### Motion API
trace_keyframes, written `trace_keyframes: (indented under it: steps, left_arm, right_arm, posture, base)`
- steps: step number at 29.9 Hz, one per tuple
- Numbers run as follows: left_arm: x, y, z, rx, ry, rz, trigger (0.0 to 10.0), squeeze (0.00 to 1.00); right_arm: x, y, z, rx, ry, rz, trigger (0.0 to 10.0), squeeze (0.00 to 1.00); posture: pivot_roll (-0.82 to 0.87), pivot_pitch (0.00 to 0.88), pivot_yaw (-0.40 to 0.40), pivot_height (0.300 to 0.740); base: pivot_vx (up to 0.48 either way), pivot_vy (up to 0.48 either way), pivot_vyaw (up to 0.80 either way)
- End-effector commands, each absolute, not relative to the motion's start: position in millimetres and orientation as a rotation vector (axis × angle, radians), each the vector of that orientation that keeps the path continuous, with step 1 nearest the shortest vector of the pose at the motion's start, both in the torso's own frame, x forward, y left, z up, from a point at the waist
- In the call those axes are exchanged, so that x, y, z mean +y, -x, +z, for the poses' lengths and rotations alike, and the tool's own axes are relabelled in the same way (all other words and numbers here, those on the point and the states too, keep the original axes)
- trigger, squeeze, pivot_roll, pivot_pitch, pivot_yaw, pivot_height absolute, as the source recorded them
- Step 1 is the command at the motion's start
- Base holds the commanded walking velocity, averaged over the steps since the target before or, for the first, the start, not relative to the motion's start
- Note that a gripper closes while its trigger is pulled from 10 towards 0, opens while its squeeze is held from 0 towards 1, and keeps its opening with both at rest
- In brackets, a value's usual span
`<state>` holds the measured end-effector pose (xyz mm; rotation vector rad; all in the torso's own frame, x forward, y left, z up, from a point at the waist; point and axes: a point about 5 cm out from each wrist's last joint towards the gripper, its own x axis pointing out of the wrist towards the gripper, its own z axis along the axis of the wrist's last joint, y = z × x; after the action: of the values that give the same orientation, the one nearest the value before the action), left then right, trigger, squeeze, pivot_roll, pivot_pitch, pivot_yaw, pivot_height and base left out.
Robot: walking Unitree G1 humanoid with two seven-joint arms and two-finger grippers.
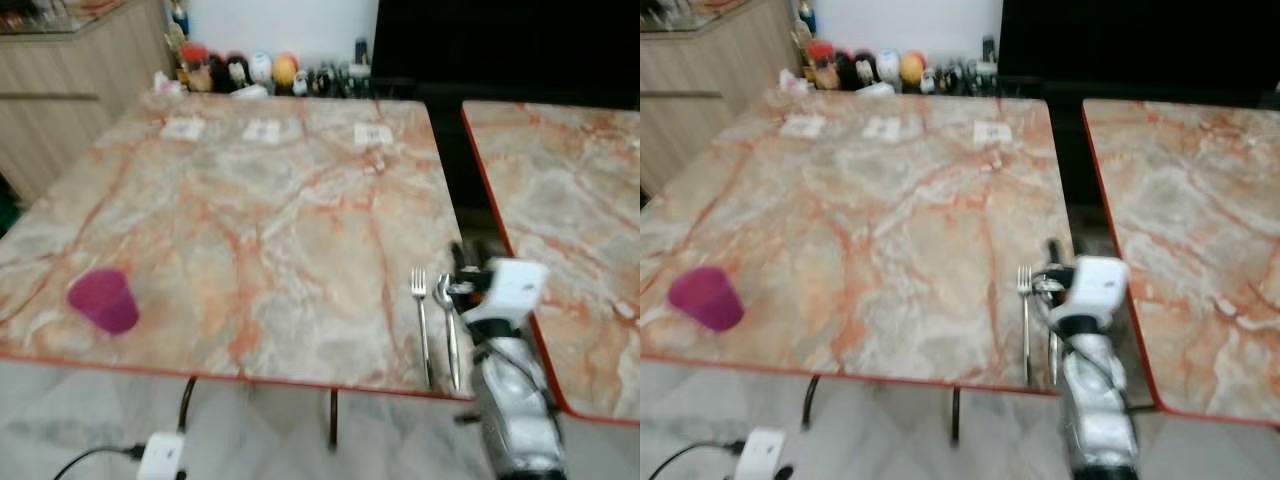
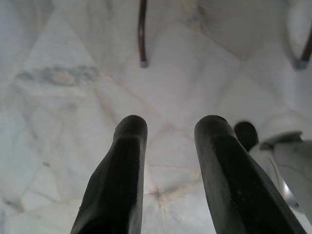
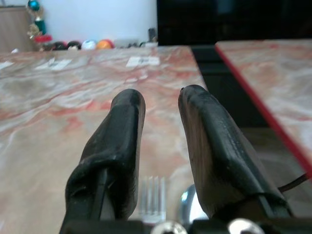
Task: Setting the table
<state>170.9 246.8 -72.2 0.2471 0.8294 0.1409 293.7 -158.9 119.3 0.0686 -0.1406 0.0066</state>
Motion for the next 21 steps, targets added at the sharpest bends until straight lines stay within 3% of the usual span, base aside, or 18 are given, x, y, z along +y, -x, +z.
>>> trace_keyframes:
  steps: [1,7,11,14,15,16,17,21]
  left_arm:
    - [245.6,-164.4,-75.9,0.855,-0.240,0.144,10.0,0.00]
    - [245.3,-163.8,-76.2,0.856,-0.241,0.142,10.0,0.00]
    - [245.0,-163.4,-76.4,0.858,-0.241,0.136,10.0,0.00]
    - [244.7,-163.5,-76.5,0.858,-0.241,0.134,10.0,0.00]
    - [244.6,-163.5,-76.6,0.858,-0.240,0.134,10.0,0.00]
    - [244.5,-163.4,-76.6,0.859,-0.239,0.133,10.0,0.00]
    - [244.1,-163.2,-76.9,0.861,-0.236,0.129,10.0,0.00]
    - [243.6,-163.2,-77.0,0.861,-0.243,0.120,10.0,0.00]
  right_arm:
    - [-166.0,-288.0,116.0,-0.111,-0.083,-0.004,10.0,1.00]
    - [-171.3,-279.6,117.7,-0.095,-0.101,-0.020,10.0,1.00]
    - [-171.9,-275.2,117.6,-0.038,-0.278,-0.060,10.0,1.00]
    - [-175.4,-275.1,117.6,-0.002,-0.216,-0.080,10.0,1.00]
    - [-175.9,-275.3,117.7,0.007,-0.212,-0.086,10.0,0.08]
    - [-176.1,-275.2,117.9,0.013,-0.215,-0.089,10.0,0.08]
    - [-173.9,-275.2,117.7,0.038,-0.204,-0.067,10.0,0.00]
    - [-170.9,-274.5,113.4,0.121,-0.159,-0.060,10.0,0.00]
  posture:
    - [-0.08,0.073,0.021,0.740]
    - [-0.08,0.076,0.022,0.740]
    - [-0.09,0.087,0.026,0.740]
    - [-0.09,0.092,0.027,0.740]
    - [-0.09,0.093,0.026,0.740]
    - [-0.09,0.093,0.027,0.740]
    - [-0.08,0.093,0.026,0.740]
    - [-0.08,0.094,0.022,0.740]
  base:
    - [0.000,0.000,0.00]
    - [0.000,0.000,0.00]
    - [0.000,0.000,0.00]
    - [0.000,0.000,0.00]
    - [0.000,0.000,0.00]
    - [0.000,0.000,0.00]
    - [0.000,0.000,0.00]
    - [0.000,0.000,0.00]
